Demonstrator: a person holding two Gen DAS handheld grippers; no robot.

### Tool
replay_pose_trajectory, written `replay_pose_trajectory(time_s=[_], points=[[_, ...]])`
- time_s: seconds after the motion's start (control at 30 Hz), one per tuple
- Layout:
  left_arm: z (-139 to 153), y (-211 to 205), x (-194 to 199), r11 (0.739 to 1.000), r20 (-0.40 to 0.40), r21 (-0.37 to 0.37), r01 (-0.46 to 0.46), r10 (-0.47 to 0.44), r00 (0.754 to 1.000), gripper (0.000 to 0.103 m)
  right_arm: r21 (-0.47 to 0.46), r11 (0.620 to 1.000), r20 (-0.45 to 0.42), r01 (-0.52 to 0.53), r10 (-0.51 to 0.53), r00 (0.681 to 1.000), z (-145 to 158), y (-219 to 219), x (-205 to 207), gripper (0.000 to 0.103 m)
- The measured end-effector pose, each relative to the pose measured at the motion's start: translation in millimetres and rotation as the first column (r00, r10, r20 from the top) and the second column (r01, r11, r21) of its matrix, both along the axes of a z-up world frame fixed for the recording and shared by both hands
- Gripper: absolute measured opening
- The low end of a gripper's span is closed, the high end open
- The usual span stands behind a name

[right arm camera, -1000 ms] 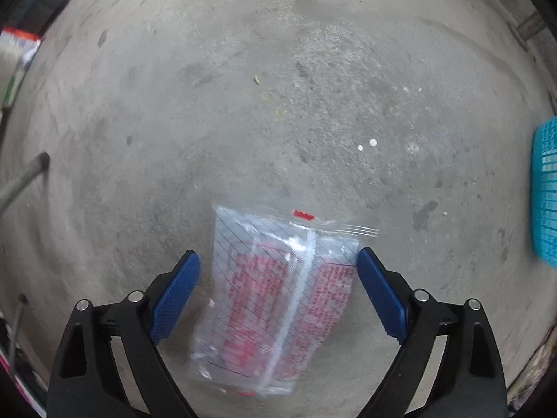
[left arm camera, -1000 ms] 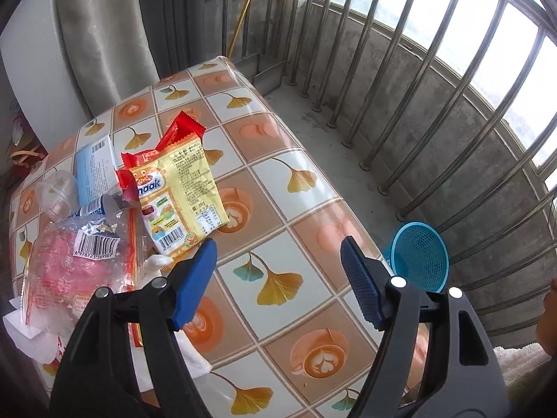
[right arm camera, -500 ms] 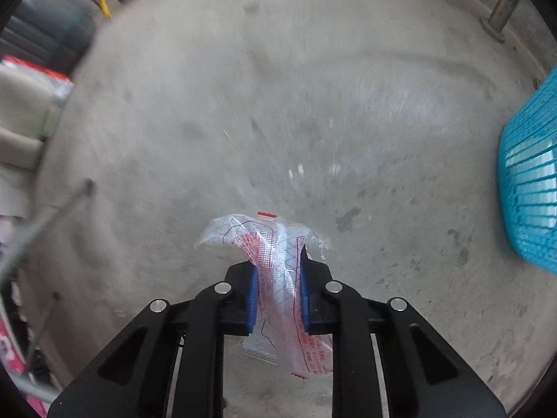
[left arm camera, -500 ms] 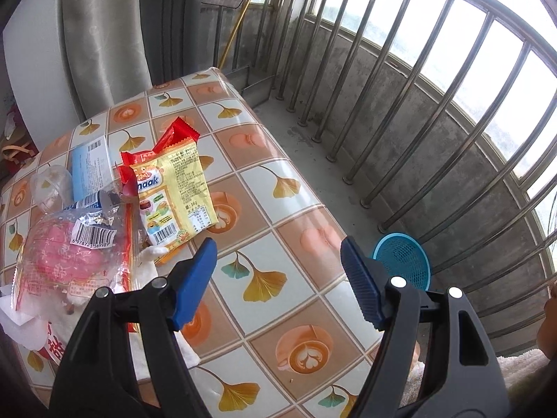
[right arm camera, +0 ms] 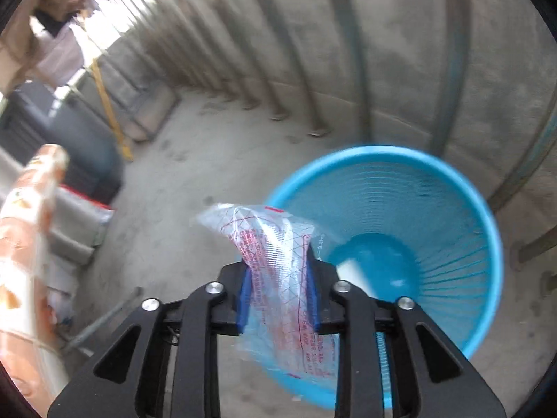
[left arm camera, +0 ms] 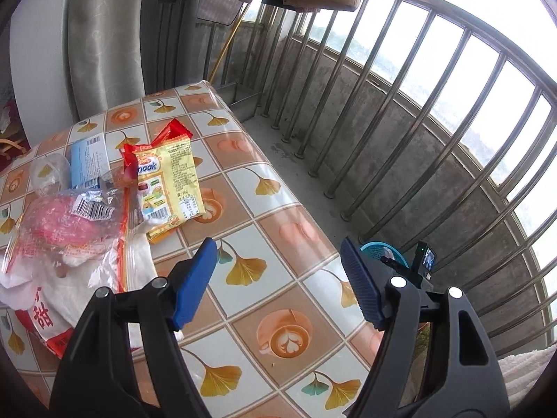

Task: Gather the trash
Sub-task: 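Carry the clear red-printed packet over the blue basket and open the right tool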

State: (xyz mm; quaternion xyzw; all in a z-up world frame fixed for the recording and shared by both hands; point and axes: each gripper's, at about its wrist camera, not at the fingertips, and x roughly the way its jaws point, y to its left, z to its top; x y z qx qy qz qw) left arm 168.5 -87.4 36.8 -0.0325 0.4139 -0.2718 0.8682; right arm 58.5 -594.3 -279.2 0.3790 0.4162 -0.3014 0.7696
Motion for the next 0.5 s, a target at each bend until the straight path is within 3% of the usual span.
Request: replay_pose_trajectory(time_s=[0.1,0.2,0.33,0.5], points=[[-0.4,15.9,-5.4,0.999,-0.011,-0.012,-0.031,0.031,0.999,0.069,0.041,0.998,-0.141,0.045,-0.039,0.989,-35.2,-26.5,-15.5,0.062],[4.4,34.5,-11.9,0.998,-0.007,-0.026,-0.065,0.065,0.998,0.069,0.003,0.998,-0.239,0.067,-0.065,0.969,-42.1,-30.8,-20.6,0.073],[12.0,58.3,-21.0,0.994,0.029,-0.033,-0.102,0.103,0.994,0.072,-0.016,0.99,-0.19,0.143,-0.144,0.971,-15.5,-24.8,-28.7,0.081],[13.9,87.6,-30.7,0.988,0.038,-0.059,-0.144,0.146,0.989,0.073,-0.081,0.989,-0.118,0.126,-0.135,0.984,43.6,-6.9,-41.8,0.084]])
